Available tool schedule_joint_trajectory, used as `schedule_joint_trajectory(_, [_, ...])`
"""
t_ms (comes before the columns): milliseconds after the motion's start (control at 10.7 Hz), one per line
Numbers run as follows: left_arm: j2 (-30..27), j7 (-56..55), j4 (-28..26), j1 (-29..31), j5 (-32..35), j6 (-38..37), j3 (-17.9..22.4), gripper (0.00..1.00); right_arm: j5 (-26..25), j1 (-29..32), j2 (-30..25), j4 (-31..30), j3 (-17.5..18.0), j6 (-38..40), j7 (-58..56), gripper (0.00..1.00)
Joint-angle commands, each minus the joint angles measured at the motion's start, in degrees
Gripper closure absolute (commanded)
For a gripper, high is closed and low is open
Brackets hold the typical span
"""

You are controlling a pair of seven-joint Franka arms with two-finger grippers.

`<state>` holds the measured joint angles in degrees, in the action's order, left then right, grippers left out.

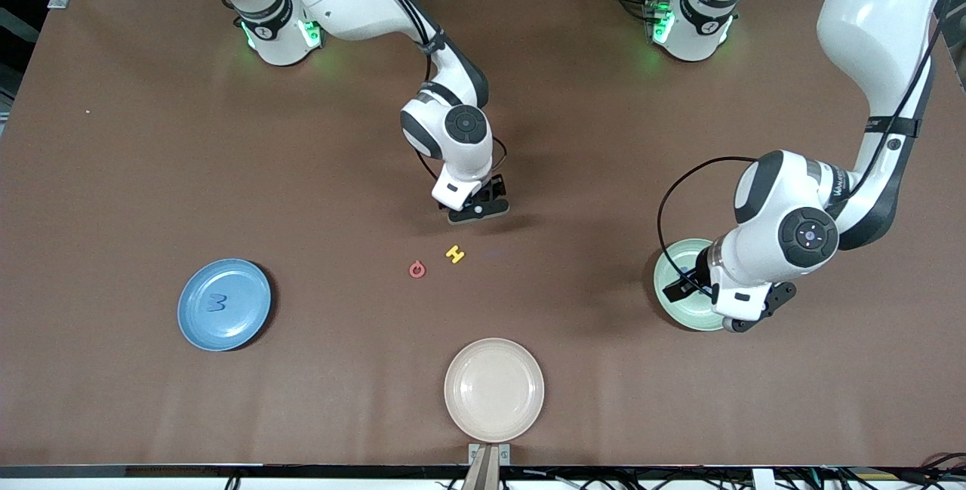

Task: Sort uppercase to blue plate, lowercase to green plate
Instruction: 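Close the right gripper on the teal R and lift it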

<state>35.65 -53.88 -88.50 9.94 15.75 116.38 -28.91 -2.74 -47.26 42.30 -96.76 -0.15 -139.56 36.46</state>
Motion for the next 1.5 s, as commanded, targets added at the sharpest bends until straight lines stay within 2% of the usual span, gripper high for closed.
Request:
schedule_joint_trajectory(0, [-0.76,0.70,0.17,-0.27,-0.20,-1.33,0.08,0.00,-0.69,-0.55,-1.34,-0.97,-0.29,0.60,1.51,0.00])
schedule_joint_trajectory(94, [-0.75,0.79,0.17,-0.36,-0.11,-1.33,0.08,0.00,-0.69,-0.55,-1.34,-0.98,-0.29,0.60,1.51,0.08])
schedule_joint_trajectory(281, [-0.75,0.70,0.17,-0.53,-0.10,-1.33,0.08,0.00,-0.69,-0.55,-1.34,-1.32,-0.29,0.52,1.51,0.73])
schedule_joint_trajectory(374, [-0.67,0.79,0.17,-0.45,-0.19,-1.33,0.08,0.00,-0.69,-0.55,-1.69,-1.76,-0.29,0.43,1.51,1.00])
schedule_joint_trajectory(842, [-0.31,0.62,0.17,-0.80,-0.19,-1.33,0.08,0.00,-0.69,-0.55,-2.04,-1.85,-0.12,0.43,1.51,1.00])
schedule_joint_trajectory(1029, [-0.23,0.79,0.17,-1.15,-0.28,-1.33,0.08,0.00,-0.69,-0.47,-3.79,-1.85,-0.12,1.21,1.42,1.00])
schedule_joint_trajectory(1403, [-0.05,7.73,0.43,-5.00,-0.46,-0.98,-0.01,0.00,-0.69,5.14,-9.24,-1.68,-0.47,7.10,-1.99,1.00])
